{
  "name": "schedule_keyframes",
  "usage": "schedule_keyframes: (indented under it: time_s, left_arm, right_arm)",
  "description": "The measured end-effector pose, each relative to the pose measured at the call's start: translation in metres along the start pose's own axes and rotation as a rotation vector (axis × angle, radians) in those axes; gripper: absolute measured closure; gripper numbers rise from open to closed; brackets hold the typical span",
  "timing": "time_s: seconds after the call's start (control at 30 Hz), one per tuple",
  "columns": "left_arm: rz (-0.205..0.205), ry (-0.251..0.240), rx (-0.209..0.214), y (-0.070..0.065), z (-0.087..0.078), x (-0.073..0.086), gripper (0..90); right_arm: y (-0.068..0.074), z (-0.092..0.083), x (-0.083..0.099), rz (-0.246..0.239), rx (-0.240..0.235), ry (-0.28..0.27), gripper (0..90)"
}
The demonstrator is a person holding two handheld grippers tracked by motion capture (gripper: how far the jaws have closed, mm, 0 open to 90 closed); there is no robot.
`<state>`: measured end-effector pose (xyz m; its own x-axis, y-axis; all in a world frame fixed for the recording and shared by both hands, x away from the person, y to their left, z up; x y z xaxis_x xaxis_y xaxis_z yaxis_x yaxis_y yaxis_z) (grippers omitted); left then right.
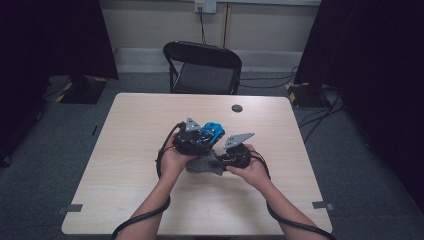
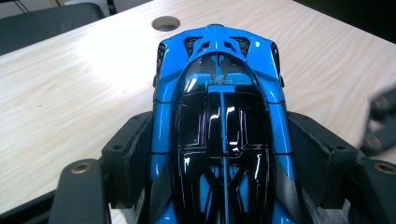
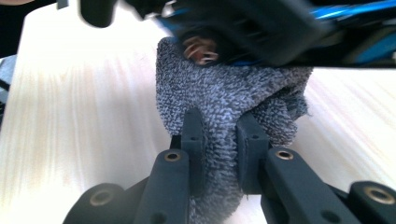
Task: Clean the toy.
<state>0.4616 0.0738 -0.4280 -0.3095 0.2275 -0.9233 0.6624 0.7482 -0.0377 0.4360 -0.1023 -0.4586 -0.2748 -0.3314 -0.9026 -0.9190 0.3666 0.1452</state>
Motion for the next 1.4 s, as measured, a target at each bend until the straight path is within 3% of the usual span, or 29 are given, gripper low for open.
schedule_keyframes:
  time_s: [0.13, 0.3, 0.53, 1.07, 1.4]
  left_arm:
    - [-0.014, -0.011, -0.021, 0.006, 0.000, -0.001, 28.0]
    - [-0.024, -0.026, -0.046, 0.018, -0.008, -0.006, 27.9]
    - [-0.026, -0.027, -0.080, 0.034, -0.023, -0.007, 27.9]
    - [-0.054, 0.019, -0.113, 0.058, -0.047, 0.017, 27.9]
    - [-0.068, 0.048, -0.127, 0.069, -0.052, 0.034, 27.9]
  right_arm:
    - [0.009, 0.006, 0.001, -0.018, -0.030, 0.019, 76.6]
    - [0.009, 0.006, 0.003, -0.021, -0.032, 0.027, 76.5]
    - [0.000, -0.004, 0.007, -0.019, 0.006, 0.037, 76.6]
    - [-0.027, -0.040, 0.010, 0.022, 0.116, 0.007, 76.6]
    - [-0.047, -0.059, 0.021, 0.059, 0.207, 0.004, 76.6]
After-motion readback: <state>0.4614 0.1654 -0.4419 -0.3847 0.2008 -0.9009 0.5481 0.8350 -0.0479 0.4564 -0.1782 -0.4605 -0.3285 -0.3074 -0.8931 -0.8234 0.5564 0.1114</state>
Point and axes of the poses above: each handheld gripper's, and its own axes: z roughly forward along the jaws, x roughly out of its underside, y roughly to its left, the point moved 2 cm from there along z, roughly forward along the jaws, and after that the axes turned 14 degrees about -y, right-handed, at the moved point
